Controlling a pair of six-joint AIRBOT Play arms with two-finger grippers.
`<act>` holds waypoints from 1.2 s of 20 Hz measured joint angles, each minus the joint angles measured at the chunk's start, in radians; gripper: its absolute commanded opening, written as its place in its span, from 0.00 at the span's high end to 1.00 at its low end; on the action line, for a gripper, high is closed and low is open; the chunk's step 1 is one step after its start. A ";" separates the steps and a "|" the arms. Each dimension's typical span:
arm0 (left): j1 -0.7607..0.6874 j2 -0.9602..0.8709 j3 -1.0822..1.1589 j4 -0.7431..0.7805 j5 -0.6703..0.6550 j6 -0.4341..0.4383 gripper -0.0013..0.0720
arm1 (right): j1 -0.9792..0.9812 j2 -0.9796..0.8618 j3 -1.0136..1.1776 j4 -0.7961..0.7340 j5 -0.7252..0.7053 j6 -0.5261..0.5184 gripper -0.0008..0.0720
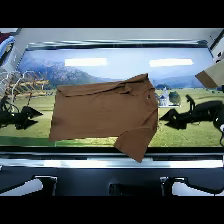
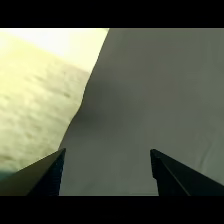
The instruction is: Fold the clothes and pants, and hang the long-sleeved shirts on hangers.
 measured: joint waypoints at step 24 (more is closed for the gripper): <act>0.016 0.071 -0.206 -0.008 0.028 0.123 0.14 | 0.137 0.035 -0.300 0.153 0.302 -0.119 0.95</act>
